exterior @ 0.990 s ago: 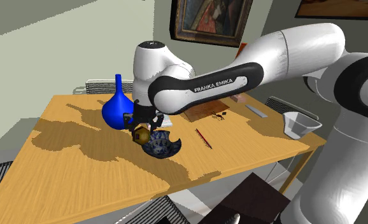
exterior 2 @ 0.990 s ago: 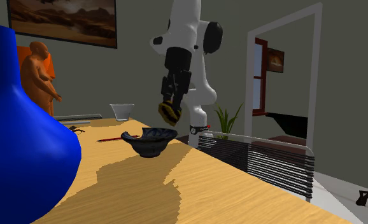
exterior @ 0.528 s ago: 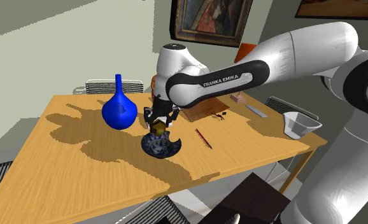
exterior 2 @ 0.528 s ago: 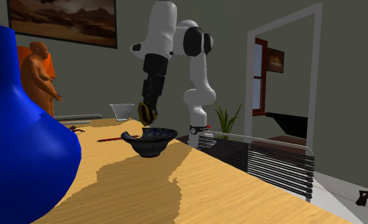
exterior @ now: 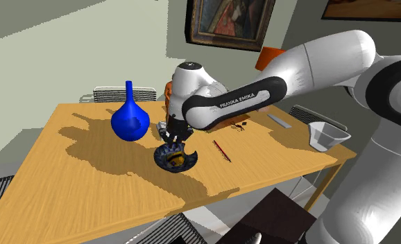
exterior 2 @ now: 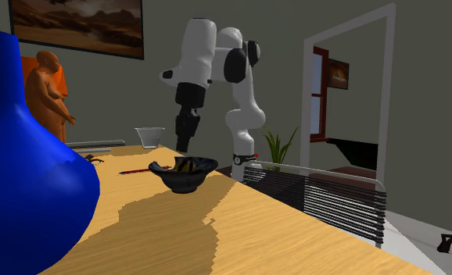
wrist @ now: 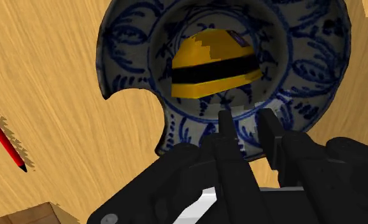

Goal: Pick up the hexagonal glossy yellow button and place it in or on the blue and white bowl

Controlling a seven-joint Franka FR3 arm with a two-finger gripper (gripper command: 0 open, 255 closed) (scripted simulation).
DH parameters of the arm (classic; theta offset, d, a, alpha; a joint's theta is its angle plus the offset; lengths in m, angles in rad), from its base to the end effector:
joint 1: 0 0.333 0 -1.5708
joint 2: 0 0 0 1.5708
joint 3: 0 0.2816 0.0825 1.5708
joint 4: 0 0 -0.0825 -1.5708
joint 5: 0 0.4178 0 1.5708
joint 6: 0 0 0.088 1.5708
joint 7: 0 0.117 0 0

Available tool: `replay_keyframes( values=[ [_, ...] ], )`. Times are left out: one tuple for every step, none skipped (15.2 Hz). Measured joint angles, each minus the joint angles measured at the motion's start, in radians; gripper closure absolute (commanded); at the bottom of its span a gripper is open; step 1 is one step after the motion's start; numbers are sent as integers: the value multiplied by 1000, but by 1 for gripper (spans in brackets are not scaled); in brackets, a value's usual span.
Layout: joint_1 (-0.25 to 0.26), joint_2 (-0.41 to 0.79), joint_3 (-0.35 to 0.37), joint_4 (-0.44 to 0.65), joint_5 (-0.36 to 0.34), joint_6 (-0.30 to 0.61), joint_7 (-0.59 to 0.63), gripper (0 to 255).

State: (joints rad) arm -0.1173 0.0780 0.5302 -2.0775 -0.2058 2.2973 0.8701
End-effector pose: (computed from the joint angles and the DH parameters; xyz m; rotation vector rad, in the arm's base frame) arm 0.5543 0.2348 0.3488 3.0745 -0.5222 0.3099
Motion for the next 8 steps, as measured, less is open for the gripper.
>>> replay_keyframes(
  values=[
    [1,10,-1,-3,-9,11,6,255],
    [1,14,-2,-10,-13,22,10,255],
    [1,18,-3,-18,-18,32,13,255],
    [2,25,-3,-24,-25,43,21,255],
    [2,25,-3,-24,-25,43,21,0],
    [2,25,-3,-24,-25,43,21,0],
    [-6,68,5,47,7,-14,-30,0],
    [-7,70,4,50,12,-50,-70,0]
  ],
)
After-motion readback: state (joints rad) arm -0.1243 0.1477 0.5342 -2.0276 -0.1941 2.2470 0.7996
